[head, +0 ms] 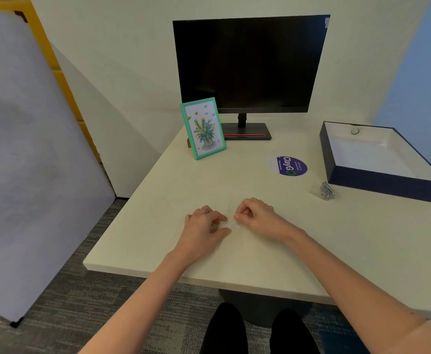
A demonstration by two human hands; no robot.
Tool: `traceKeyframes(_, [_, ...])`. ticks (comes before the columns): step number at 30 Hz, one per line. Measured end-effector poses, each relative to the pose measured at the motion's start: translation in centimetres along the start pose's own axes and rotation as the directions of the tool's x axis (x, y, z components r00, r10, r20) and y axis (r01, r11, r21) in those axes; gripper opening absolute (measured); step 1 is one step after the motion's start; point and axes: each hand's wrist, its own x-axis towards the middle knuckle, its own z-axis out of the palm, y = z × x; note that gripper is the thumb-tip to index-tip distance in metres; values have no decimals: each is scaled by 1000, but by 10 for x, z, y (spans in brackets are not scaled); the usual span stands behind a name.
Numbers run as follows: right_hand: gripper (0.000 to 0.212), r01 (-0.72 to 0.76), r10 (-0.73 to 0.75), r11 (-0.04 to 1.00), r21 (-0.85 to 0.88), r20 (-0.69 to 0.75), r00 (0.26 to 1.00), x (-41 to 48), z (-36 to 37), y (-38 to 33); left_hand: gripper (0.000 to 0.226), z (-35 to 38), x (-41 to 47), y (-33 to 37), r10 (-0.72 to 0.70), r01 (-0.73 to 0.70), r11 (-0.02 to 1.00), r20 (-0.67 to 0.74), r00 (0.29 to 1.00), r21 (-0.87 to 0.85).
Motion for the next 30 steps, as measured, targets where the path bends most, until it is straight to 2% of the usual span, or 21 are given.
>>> traceKeyframes(4, [19,-4,5,992,124,-8,1000,3,-2,5,37,4,4,7,39,-38,998,31,999,-54])
traceKeyframes(10, [16,-2,9,968,251,-25,1000,5,-6,12,16,12,5,10,140,-140,990,-3,990,21])
traceKeyframes(18, [7,-2,21,944,331,-54,998,2,-13,9,22,16,4,17,183,-180,981,-50,982,69])
traceKeyframes(22, [5,-1,24,934,356,-59,998,1,-15,7,21,21,1,15,279,-265,950,-72,958,163])
traceKeyframes(26, [5,-20,54,928,372,-80,995,0,-16,6,15,24,1,10,360,-334,887,-23,933,319])
traceKeyframes(30, [4,-40,85,910,413,-91,992,-2,-18,3,15,26,3,12,375,-354,858,15,927,374])
